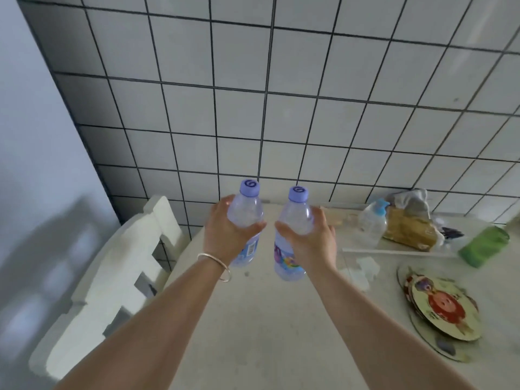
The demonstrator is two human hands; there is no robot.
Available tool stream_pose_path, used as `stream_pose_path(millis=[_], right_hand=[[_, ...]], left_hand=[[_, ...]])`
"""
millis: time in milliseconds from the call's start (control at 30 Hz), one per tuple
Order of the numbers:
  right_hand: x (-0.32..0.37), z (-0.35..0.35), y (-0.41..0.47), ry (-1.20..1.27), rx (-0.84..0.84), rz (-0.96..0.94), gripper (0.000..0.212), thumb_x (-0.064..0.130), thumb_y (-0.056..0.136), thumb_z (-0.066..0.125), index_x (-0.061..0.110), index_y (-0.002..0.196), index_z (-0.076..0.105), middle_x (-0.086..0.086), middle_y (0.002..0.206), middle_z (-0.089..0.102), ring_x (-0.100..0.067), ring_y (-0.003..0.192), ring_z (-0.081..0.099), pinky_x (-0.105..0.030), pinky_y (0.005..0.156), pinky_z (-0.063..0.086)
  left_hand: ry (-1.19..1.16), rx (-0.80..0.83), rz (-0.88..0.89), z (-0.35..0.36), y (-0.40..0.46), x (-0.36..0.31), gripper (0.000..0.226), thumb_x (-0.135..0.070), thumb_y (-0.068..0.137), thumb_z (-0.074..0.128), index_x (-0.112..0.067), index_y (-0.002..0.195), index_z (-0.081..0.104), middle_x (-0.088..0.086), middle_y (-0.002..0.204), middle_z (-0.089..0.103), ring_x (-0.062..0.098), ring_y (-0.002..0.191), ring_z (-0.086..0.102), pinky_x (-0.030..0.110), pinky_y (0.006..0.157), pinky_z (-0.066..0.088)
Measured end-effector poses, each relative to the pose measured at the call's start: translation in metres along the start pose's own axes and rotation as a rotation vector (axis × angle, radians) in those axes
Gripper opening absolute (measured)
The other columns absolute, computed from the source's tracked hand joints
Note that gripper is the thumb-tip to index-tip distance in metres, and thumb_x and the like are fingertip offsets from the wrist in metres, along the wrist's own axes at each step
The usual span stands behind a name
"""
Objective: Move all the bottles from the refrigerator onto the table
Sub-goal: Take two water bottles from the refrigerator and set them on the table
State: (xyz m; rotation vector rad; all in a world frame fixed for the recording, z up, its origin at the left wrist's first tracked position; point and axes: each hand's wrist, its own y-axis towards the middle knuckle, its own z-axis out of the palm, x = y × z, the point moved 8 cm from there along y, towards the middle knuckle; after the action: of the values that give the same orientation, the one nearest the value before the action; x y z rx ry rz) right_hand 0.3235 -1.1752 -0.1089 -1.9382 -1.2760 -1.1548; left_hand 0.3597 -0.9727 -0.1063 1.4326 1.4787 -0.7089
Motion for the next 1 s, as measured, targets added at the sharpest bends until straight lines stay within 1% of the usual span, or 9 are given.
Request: stream_pose_path(millis=[67,200,300,400,500,633,800,867,1000], right_hand=[[-0.011,0.023,0.022,-0.025,0.041,0.029,0.062,0.054,0.061,0.073,0.038,0.115,0.046,-0.001,0.103,0.056,-0.021,0.093,0.055,-0.035,0.077,0.049],[-0.034,0.064,0.055,-0.056,0.103,0.050,0.064,0.053,0.060,0.072,0.040,0.116,0.044,0.000,0.105,0.062,-0.024,0.093,0.060,-0.035,0.078,0.050],[-0.049,0.092,0.074,-0.077,0.133,0.081,0.064,0.047,0.063,0.074,0.036,0.119,0.043,0.000,0.104,0.061,-0.025,0.092,0.060,-0.033,0.076,0.048],[-0.064,0.119,0.090,-0.071,0.164,0.102,0.066,0.042,0.064,0.075,0.032,0.121,0.044,0.001,0.106,0.058,-0.024,0.091,0.058,-0.031,0.075,0.045],[-0.081,0.141,0.099,-0.055,0.184,0.115,0.064,0.042,0.061,0.075,0.030,0.118,0.047,-0.001,0.107,0.061,-0.023,0.091,0.060,-0.030,0.073,0.045],[-0.096,0.162,0.107,-0.097,0.209,0.122,0.064,0.046,0.057,0.072,0.030,0.115,0.048,-0.001,0.104,0.061,-0.023,0.089,0.062,-0.031,0.072,0.048],[-0.096,0.170,0.115,-0.119,0.206,0.120,0.058,0.047,0.056,0.068,0.031,0.108,0.049,-0.001,0.098,0.062,-0.021,0.083,0.061,-0.029,0.063,0.048],[-0.094,0.169,0.113,-0.106,0.199,0.124,0.057,0.042,0.060,0.072,0.030,0.110,0.047,0.000,0.100,0.059,-0.020,0.088,0.059,-0.030,0.067,0.046],[-0.091,0.164,0.105,-0.121,0.179,0.080,0.063,0.036,0.064,0.076,0.027,0.117,0.043,0.003,0.101,0.052,-0.021,0.100,0.054,-0.035,0.076,0.048]], left_hand=[[0.013,0.003,-0.036,0.010,0.023,0.027,0.051,-0.050,0.050,0.079,-0.026,0.091,0.059,-0.002,0.089,0.065,0.016,0.078,0.063,0.023,0.061,0.042],[0.082,0.019,-0.102,0.027,0.055,0.066,0.045,-0.053,0.050,0.074,-0.028,0.082,0.057,-0.005,0.082,0.063,0.015,0.072,0.062,0.025,0.057,0.040],[0.103,0.007,-0.134,0.033,0.068,0.090,0.042,-0.047,0.053,0.078,-0.030,0.085,0.057,-0.005,0.086,0.065,0.016,0.078,0.064,0.031,0.066,0.050],[0.101,-0.018,-0.150,0.040,0.078,0.119,0.049,-0.049,0.049,0.077,-0.032,0.091,0.060,-0.004,0.089,0.067,0.020,0.085,0.065,0.036,0.074,0.054],[0.131,-0.002,-0.171,0.049,0.086,0.149,0.044,-0.051,0.049,0.075,-0.027,0.084,0.061,-0.002,0.080,0.066,0.023,0.080,0.066,0.038,0.070,0.055],[0.174,0.014,-0.195,0.062,0.090,0.182,0.048,-0.058,0.053,0.074,-0.025,0.084,0.061,0.000,0.078,0.065,0.027,0.082,0.064,0.036,0.068,0.054],[0.159,-0.017,-0.170,0.064,0.091,0.175,0.047,-0.044,0.054,0.080,-0.026,0.092,0.060,-0.009,0.086,0.063,0.018,0.085,0.061,0.033,0.075,0.051],[0.135,-0.029,-0.166,0.062,0.091,0.172,0.050,-0.033,0.056,0.084,-0.024,0.097,0.059,-0.010,0.091,0.061,0.017,0.088,0.059,0.032,0.079,0.048],[0.111,-0.011,-0.189,0.060,0.093,0.179,0.054,-0.034,0.055,0.084,-0.021,0.101,0.060,-0.003,0.097,0.063,0.017,0.088,0.060,0.030,0.077,0.047]])
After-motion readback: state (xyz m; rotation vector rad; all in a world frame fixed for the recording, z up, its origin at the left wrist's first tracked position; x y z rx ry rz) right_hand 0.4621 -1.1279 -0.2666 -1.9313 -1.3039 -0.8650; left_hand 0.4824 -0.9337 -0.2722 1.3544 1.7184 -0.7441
